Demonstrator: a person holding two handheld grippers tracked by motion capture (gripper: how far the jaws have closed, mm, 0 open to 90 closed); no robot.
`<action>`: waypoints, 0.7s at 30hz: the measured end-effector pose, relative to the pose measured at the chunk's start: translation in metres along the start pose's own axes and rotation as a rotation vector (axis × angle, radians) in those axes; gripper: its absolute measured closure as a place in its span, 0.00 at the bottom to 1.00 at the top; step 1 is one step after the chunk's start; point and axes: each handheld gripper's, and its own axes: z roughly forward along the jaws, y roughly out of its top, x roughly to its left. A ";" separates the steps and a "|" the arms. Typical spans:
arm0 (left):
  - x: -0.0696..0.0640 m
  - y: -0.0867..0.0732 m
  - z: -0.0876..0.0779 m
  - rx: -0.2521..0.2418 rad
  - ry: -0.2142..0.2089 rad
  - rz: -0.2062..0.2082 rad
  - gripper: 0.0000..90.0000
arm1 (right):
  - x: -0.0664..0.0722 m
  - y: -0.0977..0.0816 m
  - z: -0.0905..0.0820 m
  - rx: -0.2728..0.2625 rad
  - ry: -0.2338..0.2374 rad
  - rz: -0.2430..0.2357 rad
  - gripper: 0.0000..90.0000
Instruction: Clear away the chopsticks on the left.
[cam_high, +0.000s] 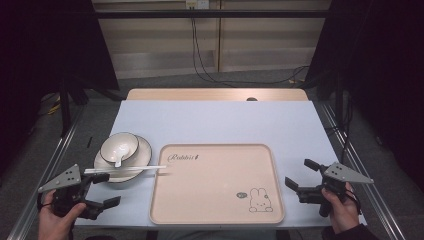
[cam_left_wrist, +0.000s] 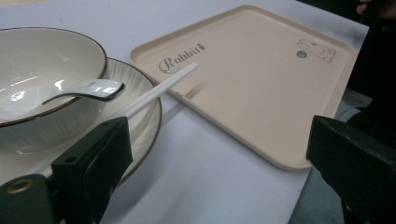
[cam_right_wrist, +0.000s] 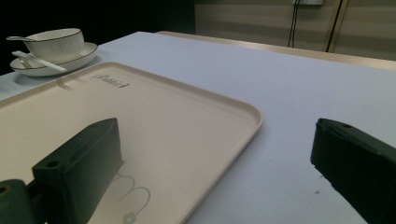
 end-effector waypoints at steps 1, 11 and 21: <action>0.000 0.000 0.000 0.000 0.000 0.000 0.08 | 0.000 0.000 0.000 -0.002 0.001 -0.002 0.02; 0.034 0.000 -0.004 0.027 -0.008 0.002 0.10 | 0.001 0.000 0.001 0.002 0.007 -0.008 0.02; 0.057 -0.001 0.007 0.129 0.032 0.014 0.19 | 0.001 0.000 0.001 0.003 0.019 -0.006 0.02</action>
